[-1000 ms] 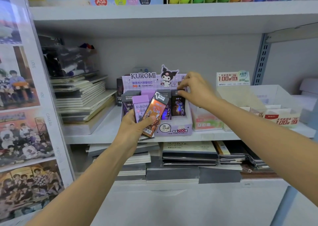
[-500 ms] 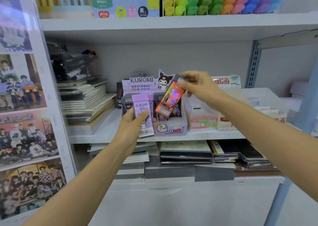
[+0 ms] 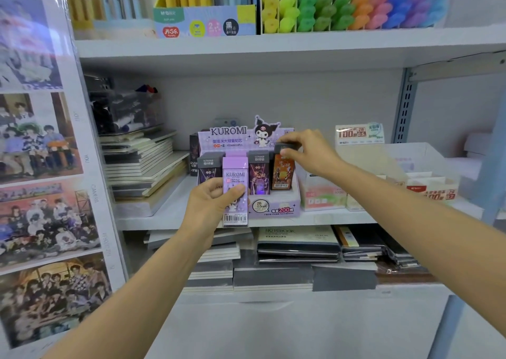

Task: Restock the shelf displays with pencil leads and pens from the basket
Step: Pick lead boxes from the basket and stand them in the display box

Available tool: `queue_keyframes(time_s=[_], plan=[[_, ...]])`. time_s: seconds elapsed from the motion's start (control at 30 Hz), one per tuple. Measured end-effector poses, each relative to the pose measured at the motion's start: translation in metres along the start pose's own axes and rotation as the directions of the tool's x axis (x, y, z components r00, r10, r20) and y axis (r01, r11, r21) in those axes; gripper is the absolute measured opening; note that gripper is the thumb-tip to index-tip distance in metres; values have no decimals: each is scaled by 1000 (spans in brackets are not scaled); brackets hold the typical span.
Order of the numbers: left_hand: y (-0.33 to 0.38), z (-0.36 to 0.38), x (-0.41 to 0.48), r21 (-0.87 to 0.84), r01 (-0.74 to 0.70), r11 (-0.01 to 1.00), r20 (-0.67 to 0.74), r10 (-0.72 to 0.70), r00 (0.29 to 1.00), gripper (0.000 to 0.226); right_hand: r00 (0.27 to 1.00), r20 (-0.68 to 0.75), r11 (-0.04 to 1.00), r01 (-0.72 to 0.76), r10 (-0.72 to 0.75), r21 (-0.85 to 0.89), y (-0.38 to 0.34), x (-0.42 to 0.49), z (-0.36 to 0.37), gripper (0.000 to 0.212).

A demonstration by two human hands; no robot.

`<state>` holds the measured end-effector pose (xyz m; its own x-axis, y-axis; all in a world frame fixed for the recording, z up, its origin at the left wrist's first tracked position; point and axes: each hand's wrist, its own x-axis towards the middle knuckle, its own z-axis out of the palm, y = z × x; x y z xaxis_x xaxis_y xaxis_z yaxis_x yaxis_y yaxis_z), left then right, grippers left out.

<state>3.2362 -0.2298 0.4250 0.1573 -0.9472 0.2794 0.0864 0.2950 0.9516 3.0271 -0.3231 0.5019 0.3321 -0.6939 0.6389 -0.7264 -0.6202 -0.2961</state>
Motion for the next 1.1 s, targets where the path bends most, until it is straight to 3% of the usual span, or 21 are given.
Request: queue_keyframes(time_s=[0.27,0.43,0.57,0.73,0.83,0.93,1.03,1.1], plan=[[-4,-5,6,25,28,999,11,-28,1000,41,986,168,999,28,-21,-41,7,15,-1,32],[-6,-6,7,-13,35,999,29,-35,999,35,998,60,999,23,-26,35,5,14,11,26],[-8,-7,8,-27,44,999,29,-43,999,36,998,-59,997,18,-23,-78,8,13,16,13],[-7,-6,7,-6,40,999,29,-40,999,35,997,-51,989,45,-52,-144,2,9,13,16],[-4,-3,6,9,27,1000,27,-27,999,31,991,-110,994,85,-78,62,-15,3,9,20],[-2,3,2,5,-6,1000,42,6,999,24,994,-28,925,106,-103,366,-42,-12,13,28],[3,8,-4,13,-66,998,71,65,995,17,979,123,920,103,-160,378,-58,-24,24,30],[6,7,-8,87,-124,989,63,118,991,17,975,150,912,92,-164,399,-59,-24,25,23]])
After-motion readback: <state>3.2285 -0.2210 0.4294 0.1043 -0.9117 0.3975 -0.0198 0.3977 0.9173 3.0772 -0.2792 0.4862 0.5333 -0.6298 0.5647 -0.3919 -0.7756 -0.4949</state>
